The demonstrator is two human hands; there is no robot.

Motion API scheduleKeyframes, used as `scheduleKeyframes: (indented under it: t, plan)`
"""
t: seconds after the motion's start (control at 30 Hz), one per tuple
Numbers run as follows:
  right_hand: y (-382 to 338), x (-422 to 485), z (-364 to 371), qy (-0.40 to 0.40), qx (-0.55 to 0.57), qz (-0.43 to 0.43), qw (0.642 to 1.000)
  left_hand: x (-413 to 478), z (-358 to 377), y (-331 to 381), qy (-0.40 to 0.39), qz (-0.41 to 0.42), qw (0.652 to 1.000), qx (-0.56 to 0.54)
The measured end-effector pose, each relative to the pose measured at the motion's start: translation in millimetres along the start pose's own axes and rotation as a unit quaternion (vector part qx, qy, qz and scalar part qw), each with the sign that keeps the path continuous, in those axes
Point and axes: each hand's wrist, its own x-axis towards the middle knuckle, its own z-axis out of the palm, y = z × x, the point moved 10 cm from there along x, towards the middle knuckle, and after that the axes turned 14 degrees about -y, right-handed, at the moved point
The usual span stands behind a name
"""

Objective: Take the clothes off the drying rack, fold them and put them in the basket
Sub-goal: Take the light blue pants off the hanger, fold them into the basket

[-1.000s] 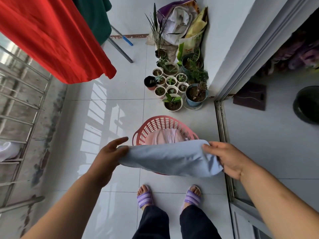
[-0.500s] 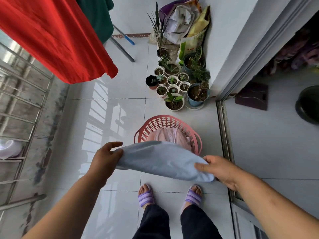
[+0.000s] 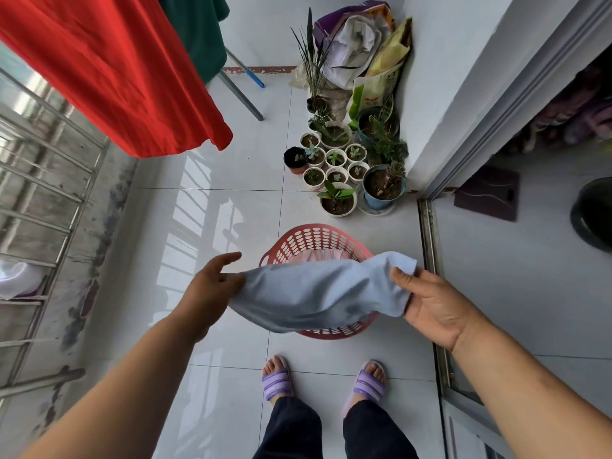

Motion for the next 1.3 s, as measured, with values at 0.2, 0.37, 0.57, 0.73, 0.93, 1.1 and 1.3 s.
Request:
scheduleKeyframes:
  t: [0.2, 0.37, 0.57, 0.73, 0.93, 1.1, 1.3]
  plan:
    - [-11, -7, -53, 0.189, -0.224, 0.021, 0.956, -1, -6, -5, -0.01, 0.03, 0.989, -0.141]
    - [33, -12, -73, 0.242, -0.274, 0.132, 0.922, -6, 1, -33, 0.027, -0.066, 0.994, 0.085]
    - [95, -35, -89, 0.255, -0.232, 0.271, 0.899, -10, 14, -68, 0.01, -0.125, 0.988, 0.095]
    - [111, -42, -68, 0.113, -0.209, 0.311, 0.92, -15, 16, -90, -0.03, -0.163, 0.983, 0.074]
    - [117, -55, -73, 0.146, -0.271, 0.302, 0.902, -19, 7, -106, -0.017, -0.22, 0.942, 0.254]
    - [126, -58, -64, 0.153, -0.284, 0.303, 0.897, -23, 4, -98, 0.021, -0.232, 0.907, 0.351]
    - [109, -54, -57, 0.185, -0.199, 0.186, 0.944, -21, 25, -83, -0.034, -0.109, 0.99, 0.077]
